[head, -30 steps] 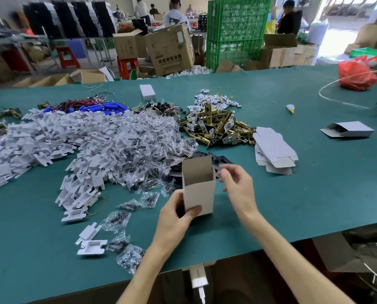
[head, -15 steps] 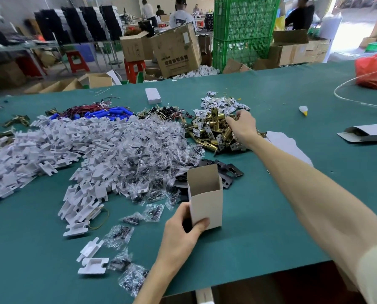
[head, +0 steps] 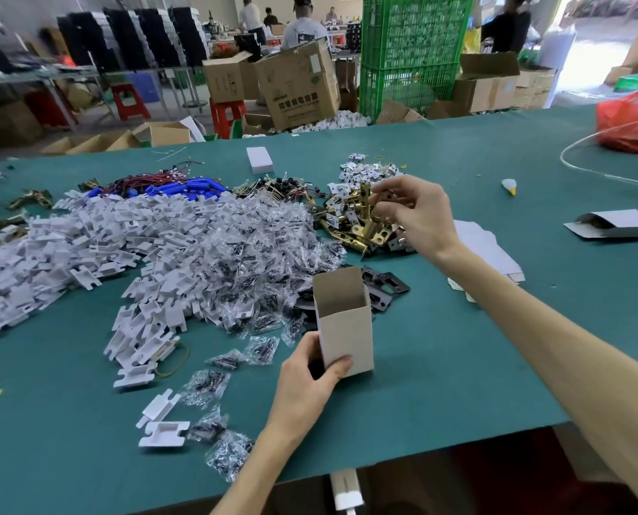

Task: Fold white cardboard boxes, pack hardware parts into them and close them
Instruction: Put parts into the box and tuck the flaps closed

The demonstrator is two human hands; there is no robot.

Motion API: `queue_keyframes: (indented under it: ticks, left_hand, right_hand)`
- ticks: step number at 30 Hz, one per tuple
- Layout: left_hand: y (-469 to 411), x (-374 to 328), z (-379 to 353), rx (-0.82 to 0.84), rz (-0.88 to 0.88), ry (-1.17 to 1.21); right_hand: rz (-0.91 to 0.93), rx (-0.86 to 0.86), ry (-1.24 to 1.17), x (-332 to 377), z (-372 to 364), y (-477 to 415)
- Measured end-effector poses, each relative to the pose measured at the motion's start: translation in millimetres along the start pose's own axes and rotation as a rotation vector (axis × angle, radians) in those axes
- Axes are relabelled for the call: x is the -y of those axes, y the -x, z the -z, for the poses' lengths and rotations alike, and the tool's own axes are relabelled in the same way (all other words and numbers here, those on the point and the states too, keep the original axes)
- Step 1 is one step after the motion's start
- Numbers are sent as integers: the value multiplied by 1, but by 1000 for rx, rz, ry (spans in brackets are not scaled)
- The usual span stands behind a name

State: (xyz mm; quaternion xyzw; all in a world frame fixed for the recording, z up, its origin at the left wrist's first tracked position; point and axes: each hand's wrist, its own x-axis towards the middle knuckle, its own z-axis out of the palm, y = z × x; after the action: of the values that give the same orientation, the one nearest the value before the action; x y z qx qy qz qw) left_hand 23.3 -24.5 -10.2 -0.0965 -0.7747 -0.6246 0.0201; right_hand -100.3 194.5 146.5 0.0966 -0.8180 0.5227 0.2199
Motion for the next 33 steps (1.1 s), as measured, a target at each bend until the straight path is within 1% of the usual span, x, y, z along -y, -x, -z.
queue_keyframes:
  ticks: [2, 4, 7, 11, 15, 19, 21, 24, 27, 29, 31, 33]
  left_hand:
    - [0, 0, 0, 8, 2, 8]
    - [0, 1, 1, 23, 5, 5]
    - [0, 1, 2, 33, 14, 9]
    - [3, 1, 3, 40, 24, 33]
    - [4, 0, 3, 31, 39, 42]
    - [5, -1, 2, 28, 48, 54]
    - [5, -1, 2, 35, 52, 48]
    - [4, -1, 2, 46, 56, 35]
    - [4, 0, 2, 53, 55, 26]
    - [4, 1, 3, 57, 57, 28]
    - [4, 1, 3, 66, 58, 29]
    - [5, -1, 3, 71, 58, 15]
  right_hand:
    - [98, 73, -120, 25, 9, 18]
    - [179, 150, -188, 48, 15, 36]
    - [230, 297, -178, 69, 15, 58]
    - [226, 437, 30, 73, 2, 80]
    - [306, 521, 323, 69, -13, 93]
    - [264, 609, 464, 63, -20, 106]
    - [261, 626, 553, 60, -22, 112]
    - [314, 622, 699, 61, -23, 115]
    - [328, 695, 825, 62, -26, 117]
    - [346, 705, 888, 63, -29, 120]
    - [392, 655, 899, 67, -32, 121]
    - [466, 547, 867, 77, -38, 124]
